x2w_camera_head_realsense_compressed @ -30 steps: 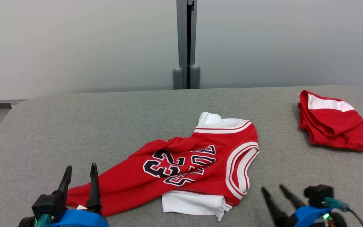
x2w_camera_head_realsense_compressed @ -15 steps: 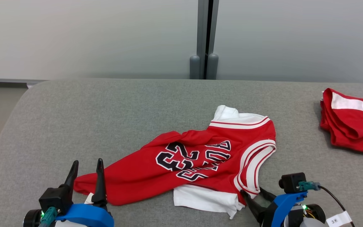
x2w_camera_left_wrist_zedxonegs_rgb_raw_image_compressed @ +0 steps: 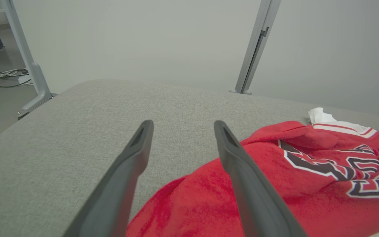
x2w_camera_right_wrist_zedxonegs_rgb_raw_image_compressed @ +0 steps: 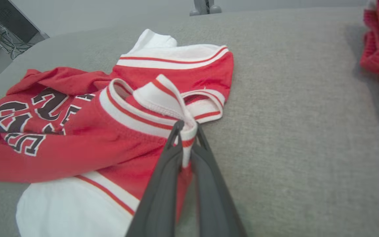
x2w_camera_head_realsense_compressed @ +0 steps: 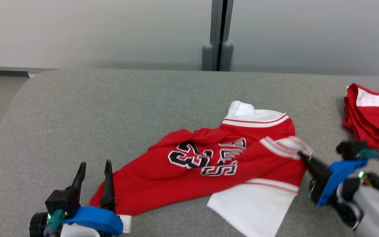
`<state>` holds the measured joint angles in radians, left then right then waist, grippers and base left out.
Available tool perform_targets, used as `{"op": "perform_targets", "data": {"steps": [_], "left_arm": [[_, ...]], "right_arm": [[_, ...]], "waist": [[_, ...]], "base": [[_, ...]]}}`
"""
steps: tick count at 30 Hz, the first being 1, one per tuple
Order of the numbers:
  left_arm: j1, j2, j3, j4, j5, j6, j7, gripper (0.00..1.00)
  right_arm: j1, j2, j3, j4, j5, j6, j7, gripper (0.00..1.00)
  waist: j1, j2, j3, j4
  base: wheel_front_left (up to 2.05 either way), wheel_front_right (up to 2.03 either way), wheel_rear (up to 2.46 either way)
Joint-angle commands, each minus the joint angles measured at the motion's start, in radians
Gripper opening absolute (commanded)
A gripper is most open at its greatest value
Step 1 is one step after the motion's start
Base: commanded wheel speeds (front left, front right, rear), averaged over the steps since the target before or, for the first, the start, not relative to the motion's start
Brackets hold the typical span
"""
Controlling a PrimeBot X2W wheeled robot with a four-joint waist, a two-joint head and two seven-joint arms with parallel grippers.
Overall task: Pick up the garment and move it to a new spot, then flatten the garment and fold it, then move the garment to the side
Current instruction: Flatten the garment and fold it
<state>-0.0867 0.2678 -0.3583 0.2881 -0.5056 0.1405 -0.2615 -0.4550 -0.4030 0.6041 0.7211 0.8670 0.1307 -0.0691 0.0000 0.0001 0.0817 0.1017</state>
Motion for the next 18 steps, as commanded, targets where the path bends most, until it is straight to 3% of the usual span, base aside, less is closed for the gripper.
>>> {"op": "perform_targets", "data": {"steps": [1, 8, 9, 10, 11, 18], "left_arm": [[-0.029, -0.005, -0.003, -0.007, 0.009, -0.003, -0.003, 1.0], [-0.097, -0.017, -0.015, -0.002, 0.029, -0.009, -0.004, 1.0], [-0.106, -0.02, -0.015, 0.004, 0.031, -0.011, -0.004, 1.0], [-0.113, -0.024, -0.016, 0.009, 0.033, -0.013, -0.004, 1.0], [-0.12, -0.027, -0.016, 0.016, 0.034, -0.015, -0.004, 1.0], [-0.107, -0.037, 0.006, 0.04, 0.047, -0.031, -0.005, 1.0]], "right_arm": [[-0.05, -0.028, -0.004, -0.001, 0.007, 0.0, 0.018, 0.0], [-0.257, -0.127, 0.008, 0.092, 0.021, 0.0, 0.11, 0.0], [-0.282, -0.128, 0.013, 0.115, 0.017, 0.0, 0.113, 0.04], [-0.302, -0.124, 0.016, 0.14, 0.012, 0.0, 0.115, 0.4], [-0.319, -0.119, 0.019, 0.168, 0.006, 0.0, 0.112, 1.0], [-0.329, -0.075, 0.051, 0.261, -0.007, 0.0, 0.003, 1.0]], "waist": [[0.0, -0.0001, 0.029, 0.009], [0.0, -0.0001, 0.155, 0.035], [0.0, -0.0001, 0.166, 0.038], [0.0, -0.0001, 0.174, 0.039], [0.0, -0.0001, 0.177, 0.04], [0.0, -0.0001, 0.103, 0.012]], "base": [[0.0, 0.0, 0.0], [0.0, 0.0, 0.0], [0.0, 0.0, 0.0], [0.0, 0.0, 0.0], [0.0, 0.0, 0.0], [0.0, 0.0, 0.0]]}}
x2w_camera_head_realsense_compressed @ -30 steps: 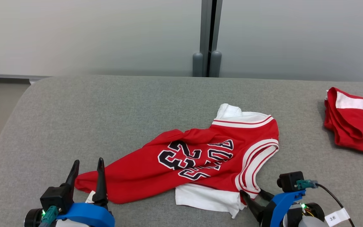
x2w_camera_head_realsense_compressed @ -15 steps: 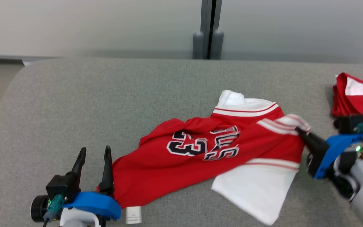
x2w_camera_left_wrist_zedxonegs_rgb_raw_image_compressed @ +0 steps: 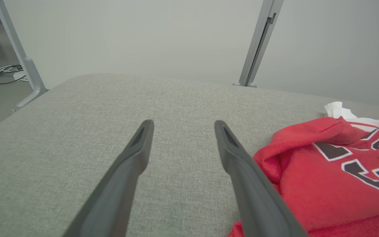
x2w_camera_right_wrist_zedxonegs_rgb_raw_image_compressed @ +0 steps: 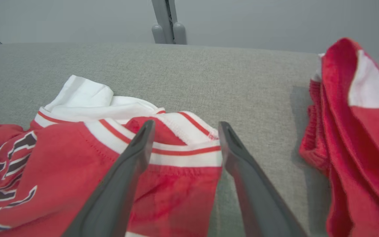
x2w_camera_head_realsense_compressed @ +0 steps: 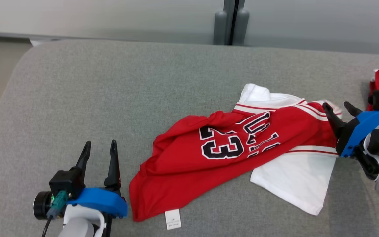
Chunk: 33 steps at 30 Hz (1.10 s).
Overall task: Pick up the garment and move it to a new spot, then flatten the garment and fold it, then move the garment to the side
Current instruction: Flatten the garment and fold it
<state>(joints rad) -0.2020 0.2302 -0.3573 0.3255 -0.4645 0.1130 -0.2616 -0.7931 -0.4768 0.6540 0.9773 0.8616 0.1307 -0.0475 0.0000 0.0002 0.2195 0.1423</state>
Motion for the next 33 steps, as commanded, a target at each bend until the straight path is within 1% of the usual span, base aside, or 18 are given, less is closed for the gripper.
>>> {"op": "perform_targets", "data": {"steps": [1, 6, 9, 11, 15, 18, 22, 24, 27, 30, 33], "left_arm": [[0.016, 0.0, 0.01, 0.004, 0.009, -0.006, -0.004, 1.0], [0.057, 0.001, 0.048, -0.017, 0.021, -0.013, -0.005, 1.0], [0.093, -0.003, 0.066, -0.043, 0.034, -0.017, -0.005, 1.0], [0.114, -0.003, 0.085, -0.067, 0.047, -0.02, -0.005, 1.0], [0.159, -0.007, 0.13, -0.115, 0.083, -0.024, -0.004, 1.0], [0.187, -0.02, 0.169, -0.151, 0.112, -0.034, -0.005, 1.0], [0.232, -0.05, 0.213, -0.18, 0.157, -0.053, -0.005, 1.0], [0.256, -0.064, 0.237, -0.187, 0.179, -0.065, -0.005, 1.0], [0.284, -0.089, 0.268, -0.194, 0.211, -0.08, -0.005, 1.0], [0.295, -0.107, 0.289, -0.189, 0.236, -0.101, -0.005, 1.0], [0.291, -0.117, 0.298, -0.181, 0.251, -0.116, -0.005, 1.0]], "right_arm": [[0.021, 0.005, 0.004, 0.006, -0.004, 0.0, -0.047, 1.0], [0.075, 0.042, 0.008, -0.032, -0.035, 0.0, -0.193, 1.0], [0.125, 0.057, -0.02, -0.091, -0.072, 0.0, -0.216, 1.0], [0.164, 0.063, -0.096, -0.182, -0.123, 0.0, -0.217, 1.0], [0.329, 0.102, -0.276, -0.366, -0.277, 0.0, -0.217, 1.0], [0.472, 0.163, -0.419, -0.501, -0.384, 0.0, -0.217, 1.0], [0.63, 0.242, -0.539, -0.612, -0.489, 0.0, -0.218, 1.0], [0.685, 0.271, -0.572, -0.647, -0.52, 0.0, -0.218, 1.0], [0.734, 0.297, -0.605, -0.674, -0.558, 0.0, -0.218, 1.0], [0.746, 0.31, -0.618, -0.687, -0.574, 0.0, -0.218, 1.0], [0.741, 0.309, -0.618, -0.686, -0.583, 0.0, -0.218, 1.0]], "waist": [[0.0, -0.0002, -0.053, -0.037], [0.0, -0.0002, -0.151, -0.096], [0.0, -0.0002, -0.192, -0.13], [0.0, -0.0002, -0.214, -0.152], [0.0, -0.0002, -0.231, -0.183], [0.0, -0.0002, -0.238, -0.195], [0.0, -0.0002, -0.247, -0.201], [0.0, -0.0002, -0.251, -0.203], [0.0, -0.0002, -0.253, -0.205], [0.0, -0.0002, -0.253, -0.201], [0.0, -0.0002, -0.253, -0.197]], "base": [[0.0, 0.0, 0.0], [0.0, 0.0, 0.0], [0.0, 0.0, 0.0], [0.0, 0.0, 0.0], [0.0, 0.0, 0.0], [0.0, 0.0, 0.0], [0.0, 0.0, 0.0], [0.0, 0.0, 0.0], [0.0, 0.0, 0.0], [0.0, 0.0, 0.0], [0.0, 0.0, 0.0]]}}
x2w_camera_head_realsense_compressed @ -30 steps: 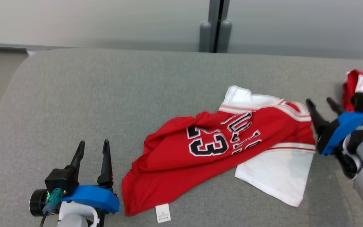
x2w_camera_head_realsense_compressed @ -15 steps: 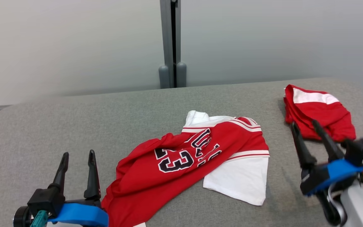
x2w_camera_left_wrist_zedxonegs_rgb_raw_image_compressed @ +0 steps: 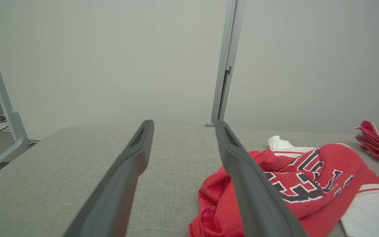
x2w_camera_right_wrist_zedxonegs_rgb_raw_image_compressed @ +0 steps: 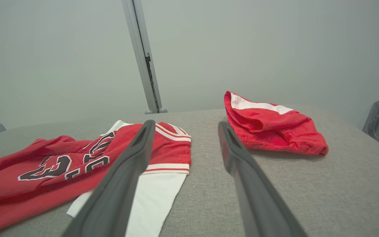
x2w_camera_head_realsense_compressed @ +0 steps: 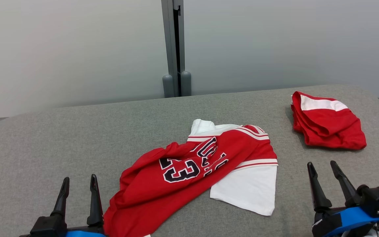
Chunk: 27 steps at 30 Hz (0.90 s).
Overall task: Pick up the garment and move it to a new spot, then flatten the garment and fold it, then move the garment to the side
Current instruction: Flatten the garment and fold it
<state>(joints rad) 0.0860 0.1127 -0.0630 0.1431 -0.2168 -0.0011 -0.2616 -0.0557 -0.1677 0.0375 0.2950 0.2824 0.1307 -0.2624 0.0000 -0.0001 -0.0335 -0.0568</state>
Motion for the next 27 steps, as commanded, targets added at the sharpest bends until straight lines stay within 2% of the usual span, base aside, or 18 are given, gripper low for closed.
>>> {"op": "perform_targets", "data": {"steps": [1, 5, 10, 17, 27], "left_arm": [[-0.001, -0.004, 0.007, 0.005, 0.01, -0.01, -0.005, 1.0], [-0.019, -0.018, 0.015, 0.017, 0.026, -0.04, -0.005, 1.0], [-0.024, -0.021, -0.01, 0.074, -0.001, -0.097, -0.003, 1.0], [-0.036, 0.031, -0.105, 0.175, -0.047, -0.124, 0.23, 1.0], [-0.017, 0.067, -0.194, 0.203, -0.137, -0.131, 0.437, 1.0]], "right_arm": [[-0.002, -0.001, -0.001, -0.004, -0.007, 0.0, -0.003, 1.0], [-0.007, -0.002, 0.01, 0.011, -0.006, 0.0, -0.003, 1.0], [-0.005, -0.02, 0.096, 0.154, 0.041, 0.0, 0.028, 1.0], [-0.078, 0.005, 0.212, 0.346, 0.161, 0.0, 0.172, 1.0], [-0.171, 0.057, 0.229, 0.56, 0.245, 0.0, 0.284, 1.0]], "waist": [[0.0, 0.0001, 0.0, 0.004], [0.0, 0.0001, -0.001, 0.013], [0.0, 0.0001, -0.002, 0.034], [0.0, 0.0001, 0.006, 0.062], [0.0, 0.0001, 0.028, 0.084]], "base": [[0.0, 0.0, 0.0], [0.0, 0.0, 0.0], [0.0, 0.0, 0.0], [0.0, 0.0, 0.0], [0.0, 0.0, 0.0]]}}
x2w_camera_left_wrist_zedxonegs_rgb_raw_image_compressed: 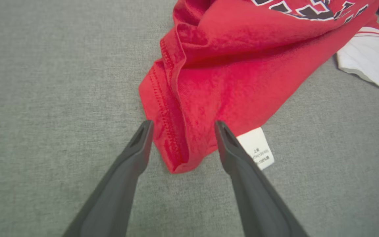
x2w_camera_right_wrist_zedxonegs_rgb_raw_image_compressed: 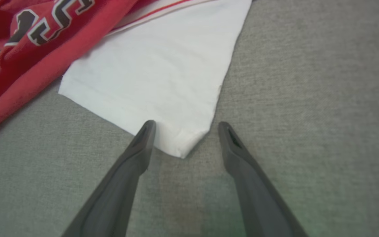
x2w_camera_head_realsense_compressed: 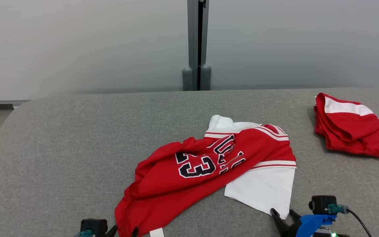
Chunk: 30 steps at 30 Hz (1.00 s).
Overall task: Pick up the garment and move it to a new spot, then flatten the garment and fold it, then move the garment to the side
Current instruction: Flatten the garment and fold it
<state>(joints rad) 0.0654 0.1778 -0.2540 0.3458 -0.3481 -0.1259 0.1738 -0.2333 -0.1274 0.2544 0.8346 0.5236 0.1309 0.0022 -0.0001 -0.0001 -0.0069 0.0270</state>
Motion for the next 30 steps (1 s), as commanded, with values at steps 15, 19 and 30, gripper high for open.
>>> {"op": "perform_targets", "data": {"steps": [15, 19, 30], "left_arm": [[-0.049, 0.044, -0.082, 0.047, -0.09, -0.005, 0.045, 0.0], [-0.047, 0.056, -0.081, 0.029, -0.095, -0.005, 0.013, 0.0], [-0.184, 0.121, -0.061, -0.126, -0.119, -0.005, -0.023, 0.0]], "right_arm": [[-0.084, 0.002, 0.152, 0.031, 0.126, 0.0, -0.093, 0.0], [-0.082, -0.029, 0.147, 0.008, 0.148, 0.0, -0.193, 0.0], [-0.168, -0.157, 0.138, -0.331, 0.271, 0.0, -0.266, 0.0]], "waist": [[0.0001, 0.0001, 0.032, -0.016], [0.0001, 0.0001, 0.02, -0.012], [0.0001, 0.0001, 0.104, -0.033]], "base": [[0.0, 0.0, 0.0], [0.0, 0.0, 0.0], [0.0, 0.0, 0.0]]}}
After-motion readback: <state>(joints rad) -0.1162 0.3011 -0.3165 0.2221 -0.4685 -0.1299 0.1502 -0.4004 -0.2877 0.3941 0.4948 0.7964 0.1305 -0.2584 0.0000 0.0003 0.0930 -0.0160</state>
